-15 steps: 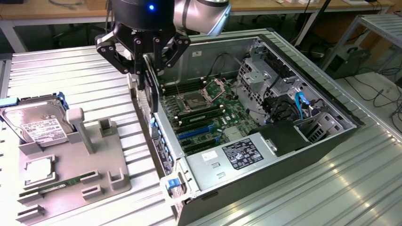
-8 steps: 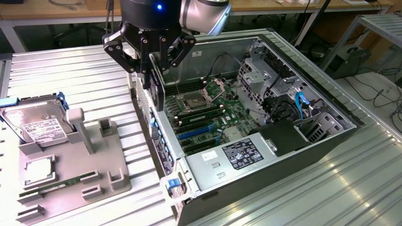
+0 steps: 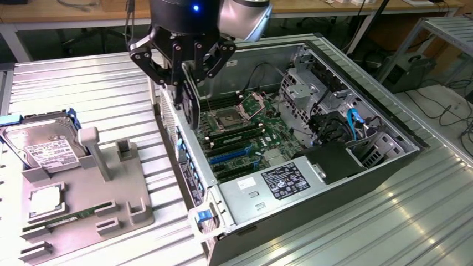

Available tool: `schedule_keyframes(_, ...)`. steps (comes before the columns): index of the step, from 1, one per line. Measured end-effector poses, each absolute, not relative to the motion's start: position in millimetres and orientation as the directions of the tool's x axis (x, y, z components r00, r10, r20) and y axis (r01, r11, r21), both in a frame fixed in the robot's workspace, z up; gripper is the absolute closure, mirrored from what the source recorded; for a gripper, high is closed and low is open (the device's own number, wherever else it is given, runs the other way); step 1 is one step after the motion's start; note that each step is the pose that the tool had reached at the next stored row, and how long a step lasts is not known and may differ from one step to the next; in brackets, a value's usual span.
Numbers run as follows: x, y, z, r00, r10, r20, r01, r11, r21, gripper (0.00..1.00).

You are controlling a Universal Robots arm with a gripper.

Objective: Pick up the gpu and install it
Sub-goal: 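Pick up the gpu and move the gpu toward the slot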

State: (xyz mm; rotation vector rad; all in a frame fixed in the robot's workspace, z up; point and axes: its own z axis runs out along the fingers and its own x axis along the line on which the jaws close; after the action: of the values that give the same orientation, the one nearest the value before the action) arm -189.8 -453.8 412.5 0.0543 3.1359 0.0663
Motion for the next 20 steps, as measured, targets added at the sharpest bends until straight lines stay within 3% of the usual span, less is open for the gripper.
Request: schedule_keyframes(20, -163.2, -453.8, 412.5, -0.999, 0.035, -0.004, 0.035, 0.999, 0.042, 0.72)
